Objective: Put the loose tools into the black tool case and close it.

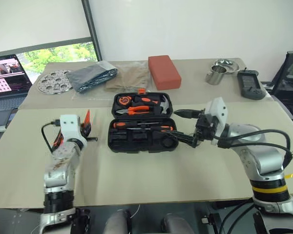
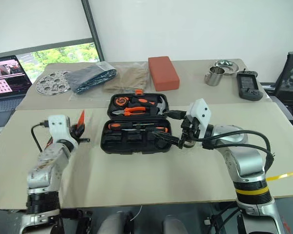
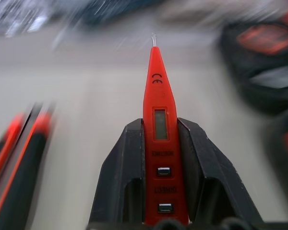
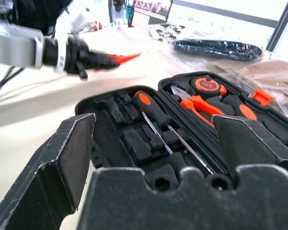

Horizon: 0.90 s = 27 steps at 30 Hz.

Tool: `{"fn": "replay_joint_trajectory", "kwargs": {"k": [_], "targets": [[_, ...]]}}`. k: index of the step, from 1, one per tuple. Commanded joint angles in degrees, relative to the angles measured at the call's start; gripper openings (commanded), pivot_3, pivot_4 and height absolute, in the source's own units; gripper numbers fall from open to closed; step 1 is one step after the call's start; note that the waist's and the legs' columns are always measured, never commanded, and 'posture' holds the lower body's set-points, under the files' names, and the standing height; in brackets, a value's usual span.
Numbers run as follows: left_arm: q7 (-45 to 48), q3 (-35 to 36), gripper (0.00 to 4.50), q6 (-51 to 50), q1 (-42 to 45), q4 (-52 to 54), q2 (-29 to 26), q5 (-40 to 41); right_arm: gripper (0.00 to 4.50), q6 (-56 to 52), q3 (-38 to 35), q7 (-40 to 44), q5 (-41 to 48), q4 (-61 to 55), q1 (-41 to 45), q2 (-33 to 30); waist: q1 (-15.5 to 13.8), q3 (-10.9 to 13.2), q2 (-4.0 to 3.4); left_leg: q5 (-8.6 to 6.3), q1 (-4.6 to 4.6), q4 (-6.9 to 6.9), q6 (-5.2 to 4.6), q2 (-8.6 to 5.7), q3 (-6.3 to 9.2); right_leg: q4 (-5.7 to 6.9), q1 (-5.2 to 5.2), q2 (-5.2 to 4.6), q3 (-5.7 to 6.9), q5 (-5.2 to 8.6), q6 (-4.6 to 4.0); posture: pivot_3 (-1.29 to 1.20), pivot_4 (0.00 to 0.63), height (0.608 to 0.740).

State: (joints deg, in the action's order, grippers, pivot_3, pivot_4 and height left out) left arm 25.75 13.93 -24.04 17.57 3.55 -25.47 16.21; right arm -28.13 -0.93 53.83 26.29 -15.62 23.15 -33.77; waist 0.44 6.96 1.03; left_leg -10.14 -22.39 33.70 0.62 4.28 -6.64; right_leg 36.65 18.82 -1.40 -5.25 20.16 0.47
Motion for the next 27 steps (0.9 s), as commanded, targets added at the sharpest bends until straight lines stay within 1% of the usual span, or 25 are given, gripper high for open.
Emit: {"fn": "replay_joint_trajectory", "kwargs": {"k": [1, 4, 6, 9, 11, 15, 18, 23, 27], "targets": [[22.13, -5.23, 0.5, 7.76, 6.02, -3.88, -6.26, 4.51, 4.5, 0.75, -2.12, 0.96, 1.93, -0.68, 0.0, -1.04, -0.06, 0.0, -0.02, -0.01, 0.0, -0.02, -0.01, 0.0, -0.02, -0.02, 0.01, 0.0, 0.01, 0.0, 0.0, 0.0, 0.15, 0.74], [35.46, -10.67, 0.5, 13.02, 10.12, -8.91, -9.7, 3.98, 4.5, 1.04, -2.19, 1.1, 1.8, -0.27, -0.03, -1.14, 0.17, 0.0, -0.02, -0.04, 0.01, -0.05, -0.07, -0.01, -0.04, -0.05, 0.0, -0.01, 0.02, 0.0, 0.0, 0.0, 0.15, 0.74], [43.12, -15.14, 0.5, 18.06, 13.65, -14.17, -11.53, 1.11, 4.5, 1.25, -2.37, 0.8, 1.65, -0.36, -0.28, -1.07, 0.3, 0.0, -0.02, -0.05, 0.0, -0.1, -0.09, 0.0, -0.04, -0.08, 0.01, 0.01, 0.0, 0.0, 0.0, 0.0, 0.15, 0.74], [49.2, -20.98, 0.5, 27.85, 20.58, -25.85, -12.26, -5.22, 4.5, 1.28, -2.73, -0.14, 1.59, -1.16, -1.02, -0.79, 0.45, 0.0, -0.02, -0.05, -0.11, -0.1, -0.1, -0.02, -0.06, -0.12, 0.16, 0.13, -0.05, 0.0, -0.01, 0.0, 0.15, 0.74], [52.96, -24.37, 0.5, 31.99, 25.37, -33.46, -11.57, -8.34, 4.5, 1.13, -3.2, -1.01, 1.68, -2.29, -2.08, -0.64, 0.47, 0.0, -0.02, -0.04, -0.32, -0.04, -0.1, 0.01, -0.05, -0.06, 0.34, 0.18, -0.09, 0.0, -0.01, 0.0, 0.15, 0.74], [55.15, -29.08, 0.5, 39.17, 32.83, -46.67, -10.41, -15.0, 4.5, 0.88, -3.87, -2.3, 1.79, -4.21, -3.85, -0.76, 0.33, 0.0, -0.02, -0.08, -0.49, 0.09, -0.18, 0.0, -0.03, -0.06, 0.46, 0.21, -0.09, 0.01, 0.0, 0.0, 0.15, 0.74], [56.4, -30.36, 0.5, 41.9, 36.31, -52.36, -9.55, -17.23, 4.5, 0.75, -4.29, -2.87, 1.97, -4.94, -4.53, -1.0, 0.47, 0.0, -0.02, -0.11, -0.51, 0.11, -0.23, -0.01, -0.05, -0.07, 0.48, 0.21, -0.14, 0.01, 0.01, 0.0, 0.15, 0.74], [54.3, -32.56, 0.5, 43.93, 40.29, -58.93, -8.83, -22.64, 4.5, 0.84, -4.43, -3.62, 2.09, -5.4, -5.17, -1.3, 0.37, 0.0, -0.02, -0.13, -0.53, 0.13, -0.27, 0.01, -0.03, -0.01, 0.48, 0.22, -0.1, 0.01, 0.01, 0.0, 0.15, 0.74], [52.69, -32.04, 0.5, 43.3, 40.79, -60.31, -7.98, -23.35, 4.5, 0.89, -4.15, -3.91, 2.09, -5.68, -5.55, -1.35, 0.53, -0.01, -0.04, -0.14, -0.49, 0.13, -0.28, 0.02, -0.02, 0.05, 0.48, 0.24, -0.13, 0.01, 0.01, 0.0, 0.15, 0.74]]}}
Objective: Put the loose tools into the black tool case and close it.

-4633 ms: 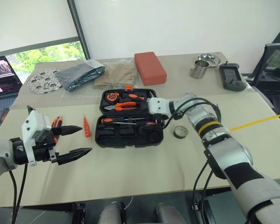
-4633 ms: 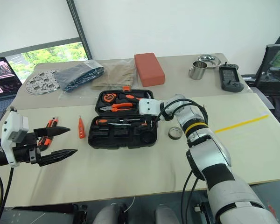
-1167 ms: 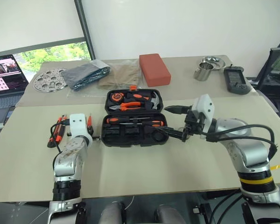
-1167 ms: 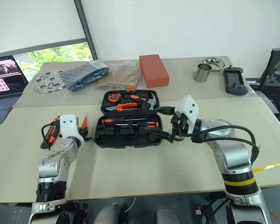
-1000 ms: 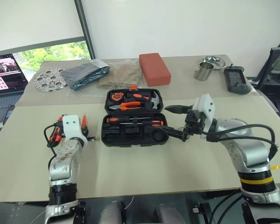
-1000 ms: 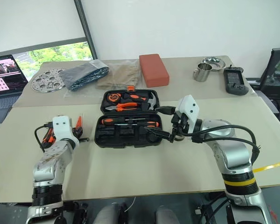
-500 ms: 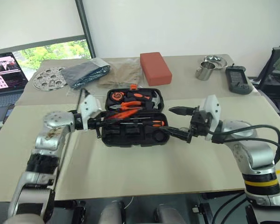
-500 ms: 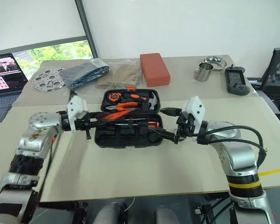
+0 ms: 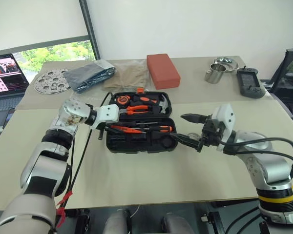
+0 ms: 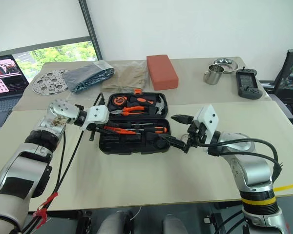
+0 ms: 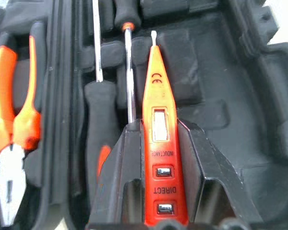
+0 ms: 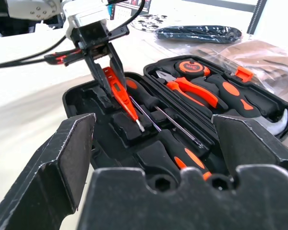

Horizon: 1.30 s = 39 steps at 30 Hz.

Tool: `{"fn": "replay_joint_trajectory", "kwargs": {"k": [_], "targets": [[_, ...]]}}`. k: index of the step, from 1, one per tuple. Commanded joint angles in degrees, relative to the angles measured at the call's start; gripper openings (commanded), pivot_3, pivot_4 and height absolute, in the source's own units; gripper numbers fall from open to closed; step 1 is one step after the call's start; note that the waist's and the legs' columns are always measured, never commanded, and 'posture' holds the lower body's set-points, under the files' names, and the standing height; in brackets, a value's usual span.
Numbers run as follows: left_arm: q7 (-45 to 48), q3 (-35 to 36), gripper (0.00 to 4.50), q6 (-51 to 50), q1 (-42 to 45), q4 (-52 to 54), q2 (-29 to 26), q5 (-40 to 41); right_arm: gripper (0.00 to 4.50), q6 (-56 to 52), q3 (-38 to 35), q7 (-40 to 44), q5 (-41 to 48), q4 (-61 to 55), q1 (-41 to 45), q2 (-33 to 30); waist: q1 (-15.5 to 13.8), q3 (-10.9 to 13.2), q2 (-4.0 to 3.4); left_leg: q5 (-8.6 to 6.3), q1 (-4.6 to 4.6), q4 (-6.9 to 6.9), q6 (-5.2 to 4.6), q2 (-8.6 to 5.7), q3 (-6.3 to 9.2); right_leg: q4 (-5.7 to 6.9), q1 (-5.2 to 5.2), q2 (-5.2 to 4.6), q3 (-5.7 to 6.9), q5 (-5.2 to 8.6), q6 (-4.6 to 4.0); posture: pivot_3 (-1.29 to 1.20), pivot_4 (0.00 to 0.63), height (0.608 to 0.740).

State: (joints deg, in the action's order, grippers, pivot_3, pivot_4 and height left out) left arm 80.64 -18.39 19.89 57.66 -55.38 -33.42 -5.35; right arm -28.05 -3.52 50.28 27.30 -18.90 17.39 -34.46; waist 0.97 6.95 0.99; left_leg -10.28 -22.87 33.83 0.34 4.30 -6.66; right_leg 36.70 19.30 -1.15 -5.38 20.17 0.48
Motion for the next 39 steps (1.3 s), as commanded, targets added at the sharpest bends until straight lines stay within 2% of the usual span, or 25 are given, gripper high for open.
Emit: {"fn": "replay_joint_trajectory", "kwargs": {"k": [1, 9, 11, 12, 19, 20, 24, 28, 32, 35, 36, 39], "targets": [[-2.51, 0.54, 0.5, -1.13, 0.67, -1.38, 0.2, -1.66, 4.5, 0.81, -1.49, -0.36, 1.1, -2.44, 0.18, -0.68, -0.02, 0.0, 0.0, 0.0, 0.01, 0.01, 0.0, 0.01, 0.0, 0.02, 0.0, 0.01, 0.0, 0.0, 0.0, 0.0, 0.15, 0.74], [-0.13, -0.11, 0.5, -4.76, -3.18, 3.81, 0.19, -1.16, 4.5, 0.58, -1.03, 0.34, 1.56, -2.25, 0.47, -1.2, -0.15, -0.04, -0.07, 0.02, 0.03, 0.08, -0.01, 0.02, 0.01, 0.12, -0.02, 0.01, 0.02, 0.0, 0.0, 0.0, 0.15, 0.74], [-0.71, 0.24, 1.51, -5.51, -3.78, 4.81, 0.36, -1.11, 4.5, 0.58, -0.81, 0.53, 1.66, -2.14, 0.58, -1.5, -0.16, -0.05, -0.08, 0.02, 0.02, 0.08, -0.01, 0.03, 0.02, 0.11, -0.02, 0.01, 0.04, 0.0, 0.0, 0.0, 0.15, 0.74], [-1.02, 0.43, 1.74, -5.75, -3.97, 5.13, 0.43, -1.12, 4.5, 0.59, -0.73, 0.63, 1.67, -2.08, 0.63, -1.59, -0.15, -0.05, -0.09, 0.02, 0.02, 0.08, -0.01, 0.03, 0.02, 0.11, -0.02, 0.01, 0.03, 0.0, 0.0, 0.0, 0.15, 0.74], [-4.2, 3.49, 4.36, -6.36, -3.42, 7.75, -0.23, 0.48, 4.5, 0.6, -0.51, 1.25, 1.7, -1.5, 1.14, -1.98, -0.15, -0.06, -0.12, 0.03, 0.0, 0.09, 0.0, 0.04, 0.02, 0.12, -0.01, 0.03, 0.04, 0.0, 0.0, 0.0, 0.15, 0.74], [-4.91, 4.38, 4.45, -6.47, -2.63, 8.29, -0.63, 1.0, 4.5, 0.54, -0.51, 1.27, 1.75, -1.51, 1.19, -1.99, -0.17, -0.06, -0.12, 0.04, 0.01, 0.1, 0.01, 0.05, 0.02, 0.13, -0.01, 0.03, 0.04, 0.0, 0.0, 0.0, 0.15, 0.74], [-3.53, 9.01, 4.45, -10.15, 0.48, 11.9, -2.02, 5.87, 4.5, 0.41, -0.24, 1.29, 1.75, -1.51, 1.32, -1.95, -0.24, -0.04, -0.1, 0.05, -0.05, 0.13, 0.02, 0.04, 0.04, 0.16, 0.0, 0.03, 0.06, 0.0, 0.0, 0.0, 0.15, 0.74], [-3.27, 12.02, 4.45, -14.58, 0.11, 16.08, -1.7, 9.6, 4.5, 0.4, -0.27, 1.3, 1.82, -1.71, 0.98, -1.97, -0.26, -0.09, -0.18, 0.04, -0.05, 0.11, 0.0, 0.01, 0.02, 0.12, -0.01, 0.0, 0.06, 0.0, 0.01, 0.0, 0.15, 0.74], [-5.3, 13.47, 3.33, -17.55, -5.96, 22.41, 1.11, 12.93, 4.5, 0.27, -0.22, 1.11, 1.92, -2.02, 0.64, -1.83, -0.23, -0.12, -0.24, 0.06, 0.0, 0.12, 0.04, 0.02, 0.01, 0.15, -0.03, 0.0, 0.05, 0.01, 0.01, 0.0, 0.15, 0.74], [-9.89, 14.6, 2.09, -20.24, -12.26, 27.35, 4.25, 14.68, 4.5, 0.11, -0.38, 0.84, 2.07, -2.43, 0.23, -1.84, -0.08, -0.14, -0.26, 0.1, 0.04, 0.13, 0.1, 0.12, -0.01, 0.18, -0.04, 0.02, 0.01, 0.01, 0.01, 0.0, 0.15, 0.74], [-11.61, 14.83, 1.86, -20.27, -14.5, 28.5, 5.18, 14.71, 4.5, 0.0, -0.48, 0.67, 2.15, -2.69, -0.02, -1.85, -0.09, -0.13, -0.25, 0.12, 0.02, 0.15, 0.13, 0.16, 0.0, 0.19, -0.04, 0.04, 0.02, 0.01, 0.01, 0.0, 0.15, 0.74], [-15.35, 15.33, 0.54, -21.58, -19.66, 31.95, 6.75, 15.22, 4.5, -0.3, -0.85, 0.3, 2.45, -3.6, -0.88, -1.98, -0.14, -0.13, -0.25, 0.12, 0.0, 0.18, 0.13, 0.2, 0.02, 0.2, -0.03, 0.08, 0.01, 0.01, 0.01, 0.0, 0.15, 0.74]]}}
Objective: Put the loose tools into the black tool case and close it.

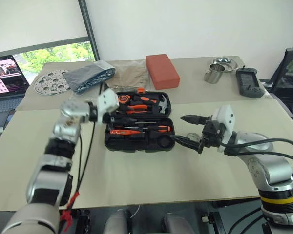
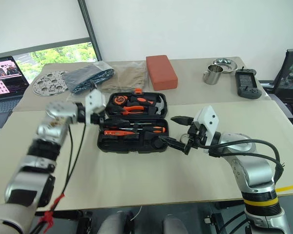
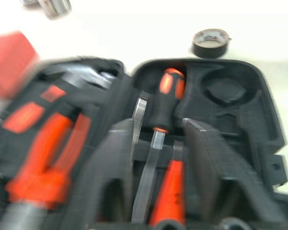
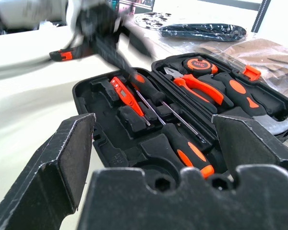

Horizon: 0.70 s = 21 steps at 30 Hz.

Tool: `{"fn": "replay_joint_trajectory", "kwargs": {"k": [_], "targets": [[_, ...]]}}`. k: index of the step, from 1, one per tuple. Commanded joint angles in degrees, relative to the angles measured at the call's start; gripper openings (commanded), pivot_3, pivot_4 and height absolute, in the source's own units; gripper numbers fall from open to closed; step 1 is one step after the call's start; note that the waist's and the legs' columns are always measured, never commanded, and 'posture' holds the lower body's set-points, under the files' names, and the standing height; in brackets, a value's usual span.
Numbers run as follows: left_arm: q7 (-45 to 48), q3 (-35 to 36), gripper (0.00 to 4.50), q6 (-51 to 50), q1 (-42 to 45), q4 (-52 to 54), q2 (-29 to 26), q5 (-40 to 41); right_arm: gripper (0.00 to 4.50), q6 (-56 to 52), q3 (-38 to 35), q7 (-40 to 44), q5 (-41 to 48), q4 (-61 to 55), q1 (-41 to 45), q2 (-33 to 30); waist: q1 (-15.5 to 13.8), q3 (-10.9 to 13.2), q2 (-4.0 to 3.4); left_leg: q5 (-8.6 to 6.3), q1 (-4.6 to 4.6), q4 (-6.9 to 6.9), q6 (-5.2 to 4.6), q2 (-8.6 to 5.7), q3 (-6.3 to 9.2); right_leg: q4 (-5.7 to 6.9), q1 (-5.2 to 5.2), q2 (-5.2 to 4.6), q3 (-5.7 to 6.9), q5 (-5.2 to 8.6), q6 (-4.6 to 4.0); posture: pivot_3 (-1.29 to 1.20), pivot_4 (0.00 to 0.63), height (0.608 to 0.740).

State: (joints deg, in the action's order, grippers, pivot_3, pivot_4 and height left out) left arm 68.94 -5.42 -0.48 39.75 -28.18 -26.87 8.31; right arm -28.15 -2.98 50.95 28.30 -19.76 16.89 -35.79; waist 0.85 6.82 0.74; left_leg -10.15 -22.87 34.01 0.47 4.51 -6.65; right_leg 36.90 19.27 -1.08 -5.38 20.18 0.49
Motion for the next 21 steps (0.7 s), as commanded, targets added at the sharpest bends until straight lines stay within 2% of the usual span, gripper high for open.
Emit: {"fn": "replay_joint_trajectory", "kwargs": {"k": [1, 2, 6, 14, 21], "targets": [[-5.1, 2.59, 0.35, -1.34, -2.94, 4.88, 0.53, 1.53, 4.5, -0.3, -1.46, -0.5, 1.5, -2.9, -0.54, -0.66, -0.06, 0.0, 0.0, 0.0, 0.0, 0.0, 0.0, -0.01, 0.0, -0.01, 0.0, 0.0, -0.01, 0.0, 0.0, 0.0, 0.15, 0.74], [-6.41, 2.74, 0.07, -1.32, -3.84, 4.77, 0.73, 1.38, 4.5, -0.36, -1.56, -0.6, 1.58, -3.05, -0.72, -0.7, -0.1, 0.0, 0.0, 0.0, 0.0, 0.0, 0.0, -0.01, 0.01, 0.0, 0.0, 0.0, -0.01, 0.0, 0.0, 0.0, 0.15, 0.74], [-9.91, 2.76, 0.07, -0.02, -5.47, 2.0, 0.79, 0.23, 4.5, -0.45, -1.48, -0.81, 1.66, -3.34, -0.99, -0.7, -0.16, 0.0, 0.0, -0.01, 0.01, 0.01, -0.01, -0.09, 0.02, 0.01, -0.03, 0.0, -0.01, 0.0, 0.0, 0.0, 0.15, 0.74], [-9.19, -0.61, 0.07, 2.09, -5.94, -3.6, -0.15, -3.44, 4.5, -0.02, -0.96, -0.31, 1.32, -2.13, 0.28, -0.69, -0.16, -0.01, 0.0, -0.01, 0.04, 0.0, -0.01, -0.14, 0.02, 0.01, -0.05, -0.01, 0.0, 0.0, 0.0, 0.0, 0.15, 0.74], [-11.95, -3.61, 0.07, 7.42, -3.34, -14.35, 0.61, -8.1, 4.5, 0.35, -0.18, -0.17, 0.9, -1.75, 0.49, -0.23, -0.25, -0.14, -0.15, -0.01, 0.23, 0.0, -0.02, -0.19, 0.04, 0.04, -0.24, -0.03, 0.01, 0.0, 0.01, 0.0, 0.15, 0.74]]}}
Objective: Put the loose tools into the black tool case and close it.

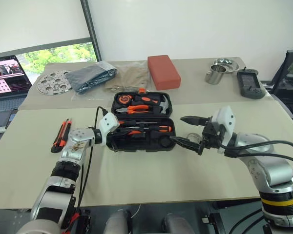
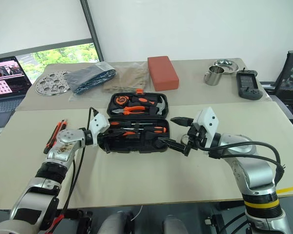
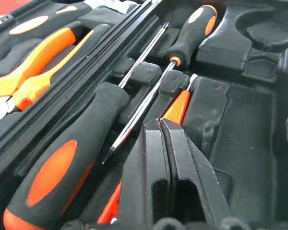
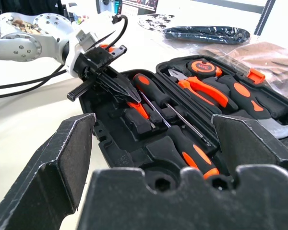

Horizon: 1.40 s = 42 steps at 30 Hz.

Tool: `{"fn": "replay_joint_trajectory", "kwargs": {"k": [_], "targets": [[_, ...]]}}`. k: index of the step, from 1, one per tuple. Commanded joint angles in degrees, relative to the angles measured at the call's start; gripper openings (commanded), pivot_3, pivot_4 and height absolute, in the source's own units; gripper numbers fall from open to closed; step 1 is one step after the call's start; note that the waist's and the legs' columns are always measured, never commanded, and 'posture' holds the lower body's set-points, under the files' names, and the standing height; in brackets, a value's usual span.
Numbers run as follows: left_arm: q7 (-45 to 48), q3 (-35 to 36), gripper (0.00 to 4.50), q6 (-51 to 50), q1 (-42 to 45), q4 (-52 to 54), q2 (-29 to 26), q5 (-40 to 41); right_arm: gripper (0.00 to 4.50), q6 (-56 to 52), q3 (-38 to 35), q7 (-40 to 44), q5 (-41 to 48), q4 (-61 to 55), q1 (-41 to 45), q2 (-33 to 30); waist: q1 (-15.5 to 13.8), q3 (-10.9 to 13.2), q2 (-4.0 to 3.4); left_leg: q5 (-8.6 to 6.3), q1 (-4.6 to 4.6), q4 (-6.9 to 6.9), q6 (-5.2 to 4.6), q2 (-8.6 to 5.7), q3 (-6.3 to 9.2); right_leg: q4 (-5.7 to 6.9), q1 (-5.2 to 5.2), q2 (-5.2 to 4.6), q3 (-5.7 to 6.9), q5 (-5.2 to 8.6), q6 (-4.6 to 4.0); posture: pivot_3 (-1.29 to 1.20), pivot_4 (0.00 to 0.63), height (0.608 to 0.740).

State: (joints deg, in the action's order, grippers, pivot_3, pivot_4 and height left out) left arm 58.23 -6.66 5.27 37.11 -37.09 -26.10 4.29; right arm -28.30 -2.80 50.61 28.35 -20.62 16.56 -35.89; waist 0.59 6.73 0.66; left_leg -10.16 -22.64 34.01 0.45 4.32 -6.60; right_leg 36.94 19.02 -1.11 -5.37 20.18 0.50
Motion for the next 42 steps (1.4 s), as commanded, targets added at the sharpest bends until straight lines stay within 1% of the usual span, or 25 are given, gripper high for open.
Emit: {"fn": "replay_joint_trajectory", "kwargs": {"k": [1, 4, 6, 10, 11, 12, 13, 15, 17, 18, 19, 21, 22, 23, 25, 29, 32, 36, 38, 41, 42], "targets": [[-1.15, -2.17, 0.07, 2.08, -0.57, -5.92, 0.1, -3.66, 4.5, 0.63, -0.33, 0.27, 0.7, -0.75, 0.87, -0.24, 0.01, -0.06, -0.09, -0.01, 0.07, 0.0, -0.01, -0.04, 0.0, 0.01, -0.07, -0.03, -0.01, 0.0, 0.0, 0.0, 0.15, 0.74], [-0.33, -0.24, 0.07, 1.78, -0.82, -3.7, 0.49, -0.47, 4.5, 0.57, -0.77, 0.5, 0.84, -0.71, 0.68, -0.64, 0.14, -0.07, -0.11, -0.02, 0.34, 0.0, -0.03, -0.06, 0.0, 0.02, -0.35, -0.06, -0.01, 0.01, 0.01, 0.0, 0.15, 0.74], [0.02, 1.56, 0.07, 0.69, -1.44, -0.85, 0.33, 1.79, 4.5, 0.55, -0.93, 0.64, 0.88, -0.79, 0.37, -0.81, 0.15, -0.08, -0.13, -0.02, 0.35, 0.0, -0.03, -0.04, 0.01, 0.06, -0.36, -0.05, -0.01, 0.01, 0.01, 0.0, 0.15, 0.74], [-4.35, 8.79, 0.07, -7.2, -4.95, 12.43, -0.57, 8.88, 4.5, 0.45, -0.66, 0.66, 0.93, -0.86, 0.41, -0.57, 0.38, -0.05, -0.08, -0.02, 0.14, -0.01, -0.05, 0.05, 0.0, 0.04, -0.14, -0.06, -0.04, 0.01, 0.02, 0.0, 0.15, 0.74], [-6.07, 10.2, 0.58, -8.93, -6.15, 15.69, -0.79, 9.75, 4.5, 0.41, -0.52, 0.69, 0.99, -0.91, 0.52, -0.46, 0.46, -0.04, -0.07, -0.02, 0.01, -0.01, -0.04, 0.08, -0.01, 0.04, 0.0, -0.04, -0.06, 0.01, 0.02, 0.0, 0.15, 0.74], [-7.85, 11.56, 0.71, -10.97, -7.32, 18.91, -0.95, 10.56, 4.5, 0.39, -0.39, 0.73, 1.08, -0.94, 0.6, -0.36, 0.45, -0.04, -0.07, -0.01, -0.14, -0.01, -0.03, 0.09, 0.0, 0.04, 0.13, -0.02, -0.05, 0.01, 0.01, 0.0, 0.15, 0.74], [-9.51, 12.75, 1.12, -12.86, -8.45, 21.9, -1.14, 11.15, 4.5, 0.37, -0.26, 0.76, 1.14, -0.94, 0.72, -0.26, 0.35, -0.04, -0.07, 0.0, -0.2, 0.0, -0.02, 0.12, 0.01, 0.04, 0.2, 0.0, -0.04, 0.01, 0.01, 0.0, 0.15, 0.74], [-15.87, 17.31, 1.82, -18.75, -12.19, 30.91, -1.7, 12.7, 4.5, 0.52, 0.29, 1.09, 1.12, -0.47, 1.22, 0.02, 0.3, -0.04, -0.07, 0.02, -0.19, 0.0, 0.01, 0.14, 0.02, 0.04, 0.19, 0.02, -0.03, 0.01, 0.01, 0.0, 0.15, 0.74], [-22.31, 21.25, 2.51, -24.07, -15.83, 38.52, -2.27, 12.46, 4.5, 0.74, 0.77, 1.53, 1.04, 0.09, 1.62, 0.2, 0.41, -0.04, -0.06, 0.01, -0.17, -0.02, 0.01, 0.21, 0.0, 0.01, 0.18, 0.03, -0.09, 0.01, 0.01, 0.0, 0.15, 0.74], [-25.43, 23.24, 2.96, -26.75, -17.62, 41.57, -2.48, 12.04, 4.5, 0.81, 1.0, 1.75, 1.04, 0.33, 1.81, 0.29, 0.47, -0.04, -0.07, 0.01, -0.16, -0.02, 0.01, 0.21, 0.01, 0.0, 0.16, 0.03, -0.09, 0.01, 0.01, 0.0, 0.15, 0.74], [-28.14, 25.03, 3.34, -29.3, -19.23, 43.82, -2.73, 11.6, 4.5, 0.82, 1.22, 1.92, 1.08, 0.51, 2.01, 0.42, 0.47, -0.04, -0.06, 0.01, -0.15, -0.03, 0.01, 0.22, 0.0, -0.04, 0.15, 0.03, -0.11, 0.01, 0.01, 0.0, 0.15, 0.74], [-32.66, 28.27, 3.89, -33.35, -22.28, 45.66, -3.68, 10.25, 4.5, 0.83, 1.66, 2.28, 1.11, 0.88, 2.48, 0.7, 0.4, -0.03, -0.06, 0.01, -0.12, -0.04, 0.01, 0.22, 0.01, -0.04, 0.13, 0.02, -0.1, 0.01, 0.01, 0.0, 0.15, 0.74], [-34.24, 29.61, 4.32, -34.62, -23.74, 45.82, -3.95, 9.95, 4.5, 0.85, 1.86, 2.48, 1.13, 1.1, 2.72, 0.83, 0.38, -0.03, -0.05, 0.01, -0.1, -0.05, 0.01, 0.22, 0.02, -0.03, 0.13, 0.02, -0.1, 0.01, 0.01, 0.0, 0.15, 0.74], [-35.7, 30.45, 4.46, -35.52, -25.53, 45.65, -4.55, 8.99, 4.5, 0.91, 2.16, 2.71, 1.15, 1.5, 3.06, 1.09, 0.34, -0.03, -0.05, 0.01, -0.08, -0.06, 0.01, 0.22, 0.02, -0.03, 0.13, 0.02, -0.09, 0.01, 0.01, 0.0, 0.15, 0.74], [-36.28, 30.26, 4.46, -35.07, -28.57, 44.86, -6.09, 7.18, 4.5, 1.45, 3.16, 3.76, 0.79, 2.66, 3.9, 1.37, 0.37, 0.0, -0.01, 0.01, -0.05, -0.07, 0.01, 0.22, 0.02, -0.02, 0.12, -0.01, -0.09, 0.0, 0.01, 0.0, 0.15, 0.74], [-37.4, 29.88, 4.46, -33.45, -28.77, 40.31, -7.34, 5.94, 4.5, 1.71, 4.03, 4.7, 0.68, 4.15, 5.55, 2.31, -0.15, 0.05, 0.09, 0.01, -0.02, -0.09, 0.02, 0.18, 0.04, -0.02, 0.09, -0.09, 0.02, 0.0, -0.01, 0.0, 0.15, 0.74], [-36.43, 28.68, 4.46, -33.19, -26.75, 34.23, -7.84, 5.98, 4.5, 2.03, 4.84, 5.13, 0.29, 4.53, 6.01, 2.96, -0.35, 0.04, 0.1, 0.0, -0.03, -0.1, 0.01, 0.13, 0.04, -0.03, 0.09, -0.15, 0.02, -0.01, -0.01, 0.0, 0.15, 0.74], [-35.93, 27.85, 4.46, -31.79, -23.0, 23.1, -8.38, 5.72, 4.5, 2.07, 5.21, 5.2, 0.23, 4.32, 6.22, 3.42, -0.17, 0.04, 0.11, 0.0, -0.05, -0.14, 0.0, 0.11, 0.02, -0.03, 0.15, -0.16, 0.02, -0.01, -0.02, 0.0, 0.15, 0.74], [-34.58, 27.3, 4.46, -31.66, -22.35, 19.98, -9.08, 5.87, 4.5, 2.0, 5.04, 5.2, 0.27, 4.22, 6.27, 3.33, 0.1, 0.04, 0.11, 0.0, -0.07, -0.15, 0.0, 0.11, 0.03, -0.04, 0.17, -0.15, 0.03, -0.01, -0.02, 0.0, 0.15, 0.74], [-33.08, 26.06, 3.74, -31.09, -21.74, 15.89, -10.07, 5.36, 4.5, 2.21, 4.54, 5.29, 0.17, 4.18, 5.96, 2.83, 0.17, 0.02, 0.09, 0.0, -0.05, -0.17, 0.01, 0.12, 0.0, -0.01, 0.18, -0.16, 0.03, -0.01, -0.02, 0.0, 0.15, 0.74], [-32.61, 25.84, 3.32, -31.07, -21.48, 14.75, -10.27, 5.44, 4.5, 2.31, 4.37, 5.28, 0.1, 4.12, 5.79, 2.65, 0.19, 0.02, 0.08, 0.0, -0.02, -0.17, 0.01, 0.13, 0.0, 0.01, 0.17, -0.16, 0.02, -0.01, -0.02, 0.0, 0.15, 0.74]]}}
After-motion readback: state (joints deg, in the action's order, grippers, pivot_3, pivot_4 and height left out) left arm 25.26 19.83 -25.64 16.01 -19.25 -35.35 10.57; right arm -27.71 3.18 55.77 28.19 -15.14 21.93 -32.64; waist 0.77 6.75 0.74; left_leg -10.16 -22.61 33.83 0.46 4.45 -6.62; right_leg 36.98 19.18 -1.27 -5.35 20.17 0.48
